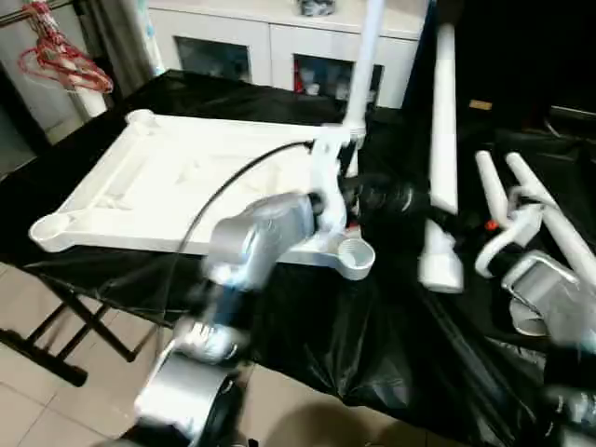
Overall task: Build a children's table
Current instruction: Pick table leg
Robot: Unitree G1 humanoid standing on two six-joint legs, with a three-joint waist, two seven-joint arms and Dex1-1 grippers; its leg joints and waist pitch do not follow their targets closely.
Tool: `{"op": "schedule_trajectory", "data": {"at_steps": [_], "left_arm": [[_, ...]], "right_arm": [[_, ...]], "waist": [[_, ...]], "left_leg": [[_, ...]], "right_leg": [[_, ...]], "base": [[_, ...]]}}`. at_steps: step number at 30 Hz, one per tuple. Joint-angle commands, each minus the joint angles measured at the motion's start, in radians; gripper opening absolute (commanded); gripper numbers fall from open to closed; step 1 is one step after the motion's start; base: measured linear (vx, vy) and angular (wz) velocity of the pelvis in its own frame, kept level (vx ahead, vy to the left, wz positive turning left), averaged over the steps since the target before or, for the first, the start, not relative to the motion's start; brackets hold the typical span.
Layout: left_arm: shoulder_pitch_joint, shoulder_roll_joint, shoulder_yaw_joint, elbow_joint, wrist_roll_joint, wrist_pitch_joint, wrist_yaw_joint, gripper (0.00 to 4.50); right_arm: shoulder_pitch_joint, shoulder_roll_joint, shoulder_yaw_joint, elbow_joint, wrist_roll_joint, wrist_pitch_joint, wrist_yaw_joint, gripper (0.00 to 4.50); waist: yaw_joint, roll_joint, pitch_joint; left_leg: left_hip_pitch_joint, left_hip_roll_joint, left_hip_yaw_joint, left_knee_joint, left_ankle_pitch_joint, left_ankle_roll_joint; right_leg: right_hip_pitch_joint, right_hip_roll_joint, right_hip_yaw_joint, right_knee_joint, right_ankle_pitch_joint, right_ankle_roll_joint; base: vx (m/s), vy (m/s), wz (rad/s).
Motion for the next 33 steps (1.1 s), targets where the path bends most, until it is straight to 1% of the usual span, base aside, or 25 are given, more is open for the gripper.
{"op": "schedule_trajectory", "data": {"at_steps": [1, 2, 3, 4, 5, 7, 9, 10, 11, 12, 14, 16, 17, 19, 21, 22, 25, 26, 27, 29, 30, 32, 33], "left_arm": [[-0.030, -0.014, 0.047, 0.015, -0.047, 0.030, 0.027, 4.50], [-0.035, -0.022, 0.059, 0.009, -0.065, 0.043, 0.026, 4.50], [-0.040, -0.030, 0.068, 0.003, -0.077, 0.056, 0.030, 4.50], [-0.040, -0.030, 0.068, 0.003, -0.077, 0.056, 0.030, 4.50], [-0.045, -0.037, 0.076, 0.001, -0.086, 0.064, 0.036, 4.50], [-0.049, -0.041, 0.080, 0.004, -0.091, 0.066, 0.039, 4.50], [-0.058, -0.046, 0.089, 0.003, -0.109, 0.069, 0.038, 4.50], [-0.060, -0.047, 0.092, 0.000, -0.119, 0.072, 0.036, 4.50], [-0.061, -0.047, 0.093, -0.001, -0.121, 0.073, 0.036, 4.16], [-0.061, -0.047, 0.089, -0.005, -0.122, 0.075, 0.035, 4.16], [-0.062, -0.047, 0.086, -0.013, -0.125, 0.082, 0.042, 4.09], [-0.063, -0.049, 0.088, -0.014, -0.124, 0.083, 0.052, 3.72], [-0.065, -0.050, 0.092, -0.010, -0.125, 0.080, 0.064, 3.72], [-0.067, -0.051, 0.095, -0.008, -0.125, 0.078, 0.072, 3.72], [-0.069, -0.050, 0.098, -0.002, -0.123, 0.072, 0.084, 3.48], [-0.069, -0.050, 0.098, -0.002, -0.123, 0.072, 0.084, 3.33], [-0.068, -0.046, 0.085, 0.002, -0.110, 0.059, 0.095, 3.27], [-0.064, -0.045, 0.069, 0.001, -0.094, 0.044, 0.108, 3.11], [-0.064, -0.045, 0.067, 0.001, -0.093, 0.042, 0.110, 2.87], [-0.067, -0.052, 0.066, 0.007, -0.073, 0.018, 0.155, 2.88], [-0.067, -0.052, 0.066, 0.007, -0.073, 0.018, 0.155, 2.88], [-0.085, -0.064, 0.090, 0.033, -0.065, -0.020, 0.214, 2.63], [-0.088, -0.065, 0.094, 0.038, -0.064, -0.025, 0.223, 2.49]], "right_arm": [[0.017, 0.006, 0.029, -0.055, 0.046, 0.005, 0.044, 1.84], [0.031, 0.007, 0.039, -0.072, 0.059, 0.006, 0.059, 1.84], [0.044, 0.006, 0.052, -0.090, 0.074, 0.011, 0.074, 1.84], [0.044, 0.006, 0.052, -0.090, 0.074, 0.011, 0.074, 1.84], [0.052, 0.002, 0.066, -0.105, 0.081, 0.022, 0.083, 1.84], [0.058, 0.001, 0.071, -0.114, 0.083, 0.026, 0.086, 1.84], [0.061, -0.001, 0.090, -0.120, 0.075, 0.020, 0.088, 1.84], [0.061, -0.003, 0.097, -0.119, 0.072, 0.014, 0.085, 1.84], [0.061, -0.003, 0.099, -0.119, 0.072, 0.013, 0.084, 1.84], [0.059, -0.003, 0.106, -0.120, 0.065, 0.005, 0.078, 1.84], [0.057, -0.006, 0.121, -0.129, 0.064, -0.003, 0.068, 1.84], [0.055, -0.007, 0.127, -0.133, 0.063, -0.005, 0.063, 1.84], [0.051, -0.007, 0.134, -0.135, 0.061, -0.006, 0.060, 1.84], [0.049, -0.007, 0.137, -0.136, 0.060, -0.006, 0.057, 1.84], [0.039, -0.008, 0.156, -0.135, 0.037, -0.015, 0.041, 1.84], [0.039, -0.008, 0.156, -0.135, 0.037, -0.015, 0.041, 1.84], [0.025, -0.007, 0.180, -0.130, 0.009, -0.031, 0.012, 1.84], [0.010, -0.005, 0.198, -0.125, -0.019, -0.049, -0.017, 1.84], [0.009, -0.005, 0.200, -0.125, -0.022, -0.051, -0.020, 1.84], [-0.020, -0.004, 0.243, -0.128, -0.082, -0.087, -0.065, 1.84], [-0.020, -0.004, 0.243, -0.128, -0.082, -0.087, -0.065, 1.84], [-0.061, 0.011, 0.300, -0.138, -0.153, -0.124, -0.126, 1.84], [-0.065, 0.014, 0.308, -0.140, -0.159, -0.128, -0.134, 1.84]], "waist": [[0.007, -0.016, -0.073], [0.007, -0.016, -0.072], [0.009, -0.016, -0.072], [0.009, -0.015, -0.072], [0.009, -0.017, -0.071], [0.011, -0.016, -0.071], [0.011, -0.013, -0.072], [0.011, -0.014, -0.072], [0.012, -0.014, -0.072], [0.011, -0.013, -0.072], [0.011, -0.014, -0.073], [0.010, -0.014, -0.072], [0.010, -0.016, -0.072], [0.010, -0.014, -0.071], [0.011, -0.014, -0.072], [0.009, -0.013, -0.072], [0.009, -0.013, -0.072], [0.009, -0.015, -0.073], [0.007, -0.015, -0.072], [0.007, -0.015, -0.074], [0.007, -0.015, -0.074], [0.005, -0.015, -0.074], [0.005, -0.014, -0.075]], "left_leg": [[0.001, 0.025, -0.012, -0.053, -0.080, 0.078], [0.002, 0.027, -0.013, -0.055, -0.084, 0.076], [0.004, 0.027, -0.012, -0.055, -0.089, 0.073], [0.003, 0.028, -0.012, -0.055, -0.090, 0.072], [0.003, 0.028, -0.013, -0.057, -0.091, 0.069], [0.002, 0.029, -0.013, -0.057, -0.089, 0.065], [0.002, 0.029, -0.014, -0.057, -0.082, 0.062], [0.002, 0.028, -0.013, -0.057, -0.081, 0.060], [0.001, 0.028, -0.014, -0.057, -0.080, 0.058], [0.000, 0.029, -0.014, -0.057, -0.077, 0.058], [0.000, 0.029, -0.014, -0.057, -0.072, 0.059], [-0.001, 0.029, -0.015, -0.057, -0.069, 0.061], [-0.001, 0.029, -0.015, -0.057, -0.068, 0.061], [-0.001, 0.029, -0.015, -0.058, -0.072, 0.061], [-0.001, 0.029, -0.015, -0.057, -0.074, 0.058], [-0.001, 0.029, -0.015, -0.059, -0.073, 0.055], [0.000, 0.030, -0.016, -0.059, -0.072, 0.050], [0.000, 0.031, -0.017, -0.059, -0.067, 0.048], [-0.001, 0.030, -0.016, -0.059, -0.066, 0.046], [-0.001, 0.030, -0.016, -0.058, -0.060, 0.047], [-0.002, 0.030, -0.017, -0.058, -0.054, 0.047], [-0.002, 0.029, -0.016, -0.057, -0.049, 0.046], [-0.002, 0.029, -0.017, -0.057, -0.047, 0.044]], "right_leg": [[0.069, -0.072, 0.037, -0.085, -0.089, -0.212], [0.066, -0.073, 0.036, -0.087, -0.097, -0.212], [0.064, -0.074, 0.037, -0.088, -0.109, -0.213], [0.064, -0.073, 0.037, -0.088, -0.114, -0.213], [0.063, -0.073, 0.037, -0.090, -0.122, -0.210], [0.063, -0.074, 0.037, -0.089, -0.124, -0.200], [0.062, -0.075, 0.037, -0.090, -0.115, -0.199], [0.063, -0.075, 0.037, -0.089, -0.113, -0.199], [0.063, -0.076, 0.037, -0.089, -0.109, -0.200], [0.063, -0.076, 0.037, -0.088, -0.099, -0.200], [0.064, -0.076, 0.037, -0.087, -0.087, -0.200], [0.065, -0.076, 0.037, -0.087, -0.078, -0.200], [0.065, -0.076, 0.037, -0.086, -0.075, -0.200], [0.064, -0.076, 0.037, -0.087, -0.078, -0.197], [0.064, -0.077, 0.037, -0.089, -0.092, -0.195], [0.064, -0.075, 0.036, -0.089, -0.093, -0.194], [0.063, -0.076, 0.036, -0.088, -0.092, -0.193], [0.064, -0.077, 0.036, -0.086, -0.082, -0.194], [0.064, -0.076, 0.036, -0.086, -0.078, -0.193], [0.064, -0.076, 0.037, -0.084, -0.059, -0.192], [0.064, -0.076, 0.037, -0.082, -0.050, -0.192], [0.064, -0.075, 0.037, -0.081, -0.033, -0.194], [0.064, -0.075, 0.036, -0.080, -0.029, -0.194]], "base": [[0.000, 0.000, 0.00], [0.000, 0.000, 0.00], [0.000, 0.000, 0.00], [0.000, 0.000, 0.00], [0.000, 0.000, 0.00], [0.000, 0.000, 0.00], [0.000, 0.000, 0.00], [0.000, 0.000, 0.00], [0.000, 0.000, 0.00], [0.000, 0.000, 0.00], [0.000, 0.000, 0.00], [0.000, 0.000, 0.00], [0.000, 0.000, 0.00], [0.000, 0.000, 0.00], [0.000, 0.000, 0.00], [0.000, 0.000, 0.00], [0.000, 0.000, 0.00], [0.000, 0.000, 0.00], [0.000, 0.000, 0.00], [0.000, 0.000, 0.00], [0.000, 0.000, 0.00], [0.000, 0.000, 0.00], [0.000, 0.000, 0.00]]}}
